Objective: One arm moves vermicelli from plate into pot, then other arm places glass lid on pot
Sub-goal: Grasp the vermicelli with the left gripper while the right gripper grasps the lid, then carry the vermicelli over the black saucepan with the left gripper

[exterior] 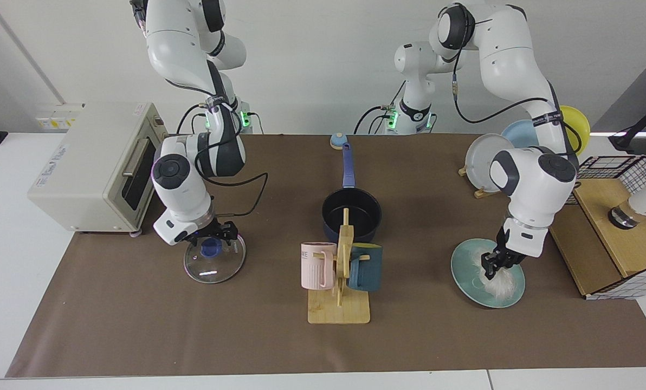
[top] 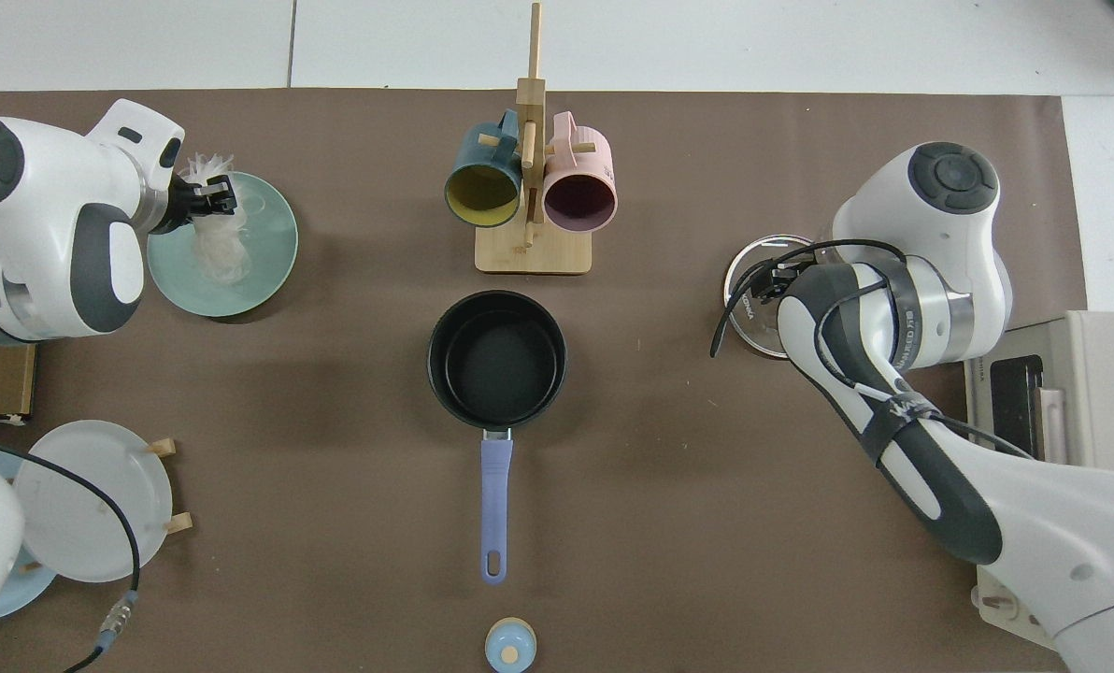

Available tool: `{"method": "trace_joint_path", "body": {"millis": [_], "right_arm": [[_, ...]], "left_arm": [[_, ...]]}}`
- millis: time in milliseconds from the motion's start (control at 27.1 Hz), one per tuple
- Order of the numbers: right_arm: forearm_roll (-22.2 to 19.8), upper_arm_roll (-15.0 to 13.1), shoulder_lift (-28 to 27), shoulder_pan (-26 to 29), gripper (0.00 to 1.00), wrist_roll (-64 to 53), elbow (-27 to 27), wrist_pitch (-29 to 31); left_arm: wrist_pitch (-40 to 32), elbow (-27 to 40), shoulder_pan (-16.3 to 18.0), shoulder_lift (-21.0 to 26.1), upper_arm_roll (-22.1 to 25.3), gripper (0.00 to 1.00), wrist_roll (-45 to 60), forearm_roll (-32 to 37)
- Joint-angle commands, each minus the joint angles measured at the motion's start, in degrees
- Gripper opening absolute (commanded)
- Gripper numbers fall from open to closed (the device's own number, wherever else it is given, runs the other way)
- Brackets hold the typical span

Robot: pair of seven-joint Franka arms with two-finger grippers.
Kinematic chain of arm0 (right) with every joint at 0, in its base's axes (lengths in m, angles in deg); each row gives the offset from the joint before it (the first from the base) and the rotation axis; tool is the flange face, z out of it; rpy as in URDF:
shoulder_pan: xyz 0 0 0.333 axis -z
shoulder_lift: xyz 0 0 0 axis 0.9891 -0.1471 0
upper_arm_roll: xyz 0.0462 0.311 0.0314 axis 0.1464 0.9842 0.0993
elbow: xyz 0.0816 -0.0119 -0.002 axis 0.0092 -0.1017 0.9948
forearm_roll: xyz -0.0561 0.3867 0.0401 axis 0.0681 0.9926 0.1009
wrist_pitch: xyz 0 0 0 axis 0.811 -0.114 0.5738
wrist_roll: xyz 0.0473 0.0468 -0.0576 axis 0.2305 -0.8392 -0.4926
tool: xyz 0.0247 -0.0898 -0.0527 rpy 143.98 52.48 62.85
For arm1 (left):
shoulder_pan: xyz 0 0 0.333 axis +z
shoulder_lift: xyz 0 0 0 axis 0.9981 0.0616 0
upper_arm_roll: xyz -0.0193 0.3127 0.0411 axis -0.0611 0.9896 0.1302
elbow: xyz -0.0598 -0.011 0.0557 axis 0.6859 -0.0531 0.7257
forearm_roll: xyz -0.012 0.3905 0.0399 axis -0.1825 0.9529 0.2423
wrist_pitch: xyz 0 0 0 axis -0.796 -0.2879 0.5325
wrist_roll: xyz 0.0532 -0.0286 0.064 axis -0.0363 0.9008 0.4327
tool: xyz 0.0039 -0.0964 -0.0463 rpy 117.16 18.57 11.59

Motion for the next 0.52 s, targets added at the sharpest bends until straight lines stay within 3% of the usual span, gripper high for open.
{"method": "trace_joint_path", "body": {"millis": [0,184,479], "right_arm": [[0.3,0.4,2.0,0.9,0.99,-1.9,-5.3,5.5],[0.3,0.4,1.9,0.8,0.99,-1.5,-5.2,6.3],[-0.1,0.4,1.5,0.9,0.96,-1.7,-5.1,9.1]], "left_arm": [[-10.5,-4.9,0.0,-3.4,-1.9,0.0,1.3,0.9],[-16.4,-4.5,0.2,-10.0,-5.3,0.0,4.6,-0.3],[-21.9,-3.1,0.1,-11.8,-16.7,0.0,16.6,-0.7]]}}
